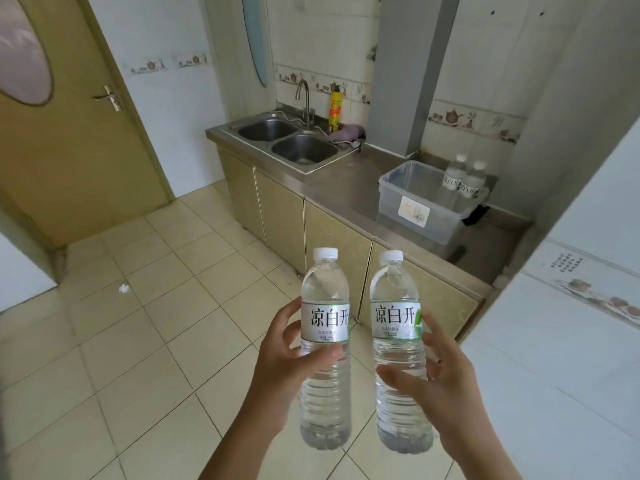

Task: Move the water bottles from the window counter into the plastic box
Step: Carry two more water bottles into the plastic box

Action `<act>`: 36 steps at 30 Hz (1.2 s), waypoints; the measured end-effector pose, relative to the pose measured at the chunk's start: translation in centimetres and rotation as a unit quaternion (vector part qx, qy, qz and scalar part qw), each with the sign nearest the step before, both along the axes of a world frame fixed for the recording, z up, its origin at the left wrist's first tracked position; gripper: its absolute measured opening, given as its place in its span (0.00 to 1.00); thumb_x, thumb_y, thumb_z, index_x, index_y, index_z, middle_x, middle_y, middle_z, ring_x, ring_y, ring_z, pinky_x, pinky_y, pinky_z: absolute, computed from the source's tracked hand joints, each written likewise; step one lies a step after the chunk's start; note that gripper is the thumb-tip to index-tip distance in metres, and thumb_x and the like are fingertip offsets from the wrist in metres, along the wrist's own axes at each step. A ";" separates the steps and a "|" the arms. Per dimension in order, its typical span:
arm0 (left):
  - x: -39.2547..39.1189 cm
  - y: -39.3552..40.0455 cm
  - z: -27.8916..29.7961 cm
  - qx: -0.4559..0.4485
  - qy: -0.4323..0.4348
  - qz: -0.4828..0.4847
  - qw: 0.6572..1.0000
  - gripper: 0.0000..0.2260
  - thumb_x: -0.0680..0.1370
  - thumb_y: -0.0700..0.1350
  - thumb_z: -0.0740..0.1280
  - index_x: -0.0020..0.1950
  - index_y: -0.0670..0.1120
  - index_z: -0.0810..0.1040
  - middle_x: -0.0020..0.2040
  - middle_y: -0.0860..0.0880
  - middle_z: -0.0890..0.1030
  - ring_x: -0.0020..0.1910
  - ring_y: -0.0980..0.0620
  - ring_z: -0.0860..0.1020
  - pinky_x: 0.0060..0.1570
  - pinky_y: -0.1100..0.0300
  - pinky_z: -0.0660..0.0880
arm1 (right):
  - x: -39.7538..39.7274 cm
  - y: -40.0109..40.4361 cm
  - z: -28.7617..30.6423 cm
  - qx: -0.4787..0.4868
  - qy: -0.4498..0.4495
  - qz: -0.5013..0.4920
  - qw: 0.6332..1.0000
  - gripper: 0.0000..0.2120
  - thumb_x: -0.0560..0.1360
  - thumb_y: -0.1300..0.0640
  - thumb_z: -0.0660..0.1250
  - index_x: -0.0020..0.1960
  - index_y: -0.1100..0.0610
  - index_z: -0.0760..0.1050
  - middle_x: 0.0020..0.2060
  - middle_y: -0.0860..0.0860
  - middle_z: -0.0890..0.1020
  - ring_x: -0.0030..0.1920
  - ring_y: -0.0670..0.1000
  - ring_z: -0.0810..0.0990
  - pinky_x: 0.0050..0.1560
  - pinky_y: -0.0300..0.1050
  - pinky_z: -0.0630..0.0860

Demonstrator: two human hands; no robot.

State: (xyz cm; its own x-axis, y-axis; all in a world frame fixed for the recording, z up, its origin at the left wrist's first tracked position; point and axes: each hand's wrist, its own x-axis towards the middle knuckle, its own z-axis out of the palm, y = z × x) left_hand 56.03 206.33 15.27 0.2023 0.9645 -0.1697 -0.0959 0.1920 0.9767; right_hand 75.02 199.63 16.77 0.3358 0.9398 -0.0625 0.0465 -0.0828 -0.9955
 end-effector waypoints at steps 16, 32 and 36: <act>6.8 26.5 -1.6 0.016 -0.014 -0.119 0.993 0.37 0.55 0.45 0.81 0.61 0.60 0.75 0.56 0.52 0.84 0.55 0.52 0.82 0.51 0.54 0.80 | 5.6 22.7 -1.6 -0.019 -0.008 -0.102 0.995 0.43 0.57 0.68 0.81 0.58 0.32 0.70 0.50 0.43 0.81 0.43 0.43 0.84 0.46 0.49 0.79; 22.4 45.0 0.7 0.032 -0.042 -0.266 0.963 0.39 0.56 0.44 0.80 0.65 0.54 0.73 0.55 0.50 0.84 0.54 0.52 0.82 0.45 0.60 0.79 | 16.6 35.2 -0.2 0.023 -0.045 -0.256 0.965 0.41 0.57 0.71 0.80 0.60 0.40 0.73 0.49 0.46 0.84 0.48 0.47 0.84 0.49 0.46 0.78; 28.1 48.3 1.2 0.028 -0.053 -0.284 0.957 0.38 0.57 0.43 0.79 0.66 0.54 0.72 0.54 0.51 0.84 0.52 0.53 0.83 0.42 0.63 0.79 | 21.4 38.2 -0.6 0.027 -0.064 -0.276 0.959 0.43 0.55 0.69 0.81 0.59 0.35 0.72 0.49 0.43 0.84 0.48 0.46 0.83 0.45 0.41 0.80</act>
State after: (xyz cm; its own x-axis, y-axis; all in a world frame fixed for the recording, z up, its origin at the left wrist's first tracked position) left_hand 84.13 254.65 16.45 0.7095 0.7012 -0.0705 -0.0900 0.1895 0.9778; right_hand 96.46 237.81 16.15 0.7844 0.6177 0.0557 0.1325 -0.0792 -0.9880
